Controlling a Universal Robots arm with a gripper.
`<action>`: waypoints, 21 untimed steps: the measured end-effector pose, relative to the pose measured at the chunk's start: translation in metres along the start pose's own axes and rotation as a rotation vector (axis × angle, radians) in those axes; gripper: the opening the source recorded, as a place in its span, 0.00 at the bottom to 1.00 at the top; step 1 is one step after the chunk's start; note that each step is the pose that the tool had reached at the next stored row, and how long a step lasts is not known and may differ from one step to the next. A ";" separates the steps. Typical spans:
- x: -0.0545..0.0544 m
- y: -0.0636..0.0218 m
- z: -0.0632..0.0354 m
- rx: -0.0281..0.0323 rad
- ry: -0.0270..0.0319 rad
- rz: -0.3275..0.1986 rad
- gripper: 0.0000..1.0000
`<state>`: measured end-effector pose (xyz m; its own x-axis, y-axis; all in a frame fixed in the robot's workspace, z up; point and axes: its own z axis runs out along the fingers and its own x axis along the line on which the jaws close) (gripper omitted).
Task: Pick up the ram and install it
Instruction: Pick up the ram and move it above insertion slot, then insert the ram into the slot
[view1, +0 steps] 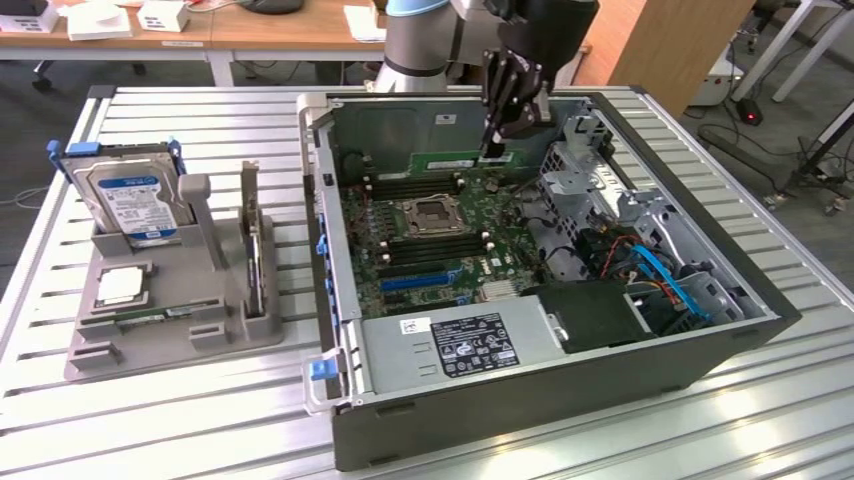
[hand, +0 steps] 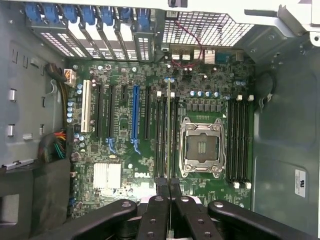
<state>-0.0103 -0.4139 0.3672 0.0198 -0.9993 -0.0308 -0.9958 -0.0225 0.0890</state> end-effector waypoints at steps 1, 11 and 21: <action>0.000 -0.0002 0.0017 0.0000 0.0001 0.000 0.11; 0.001 -0.0015 0.0171 0.0000 -0.0001 0.006 0.11; 0.001 -0.0015 0.0171 0.0001 -0.0002 0.006 0.11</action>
<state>-0.0103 -0.4140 0.3500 0.0138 -0.9994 -0.0305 -0.9959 -0.0165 0.0891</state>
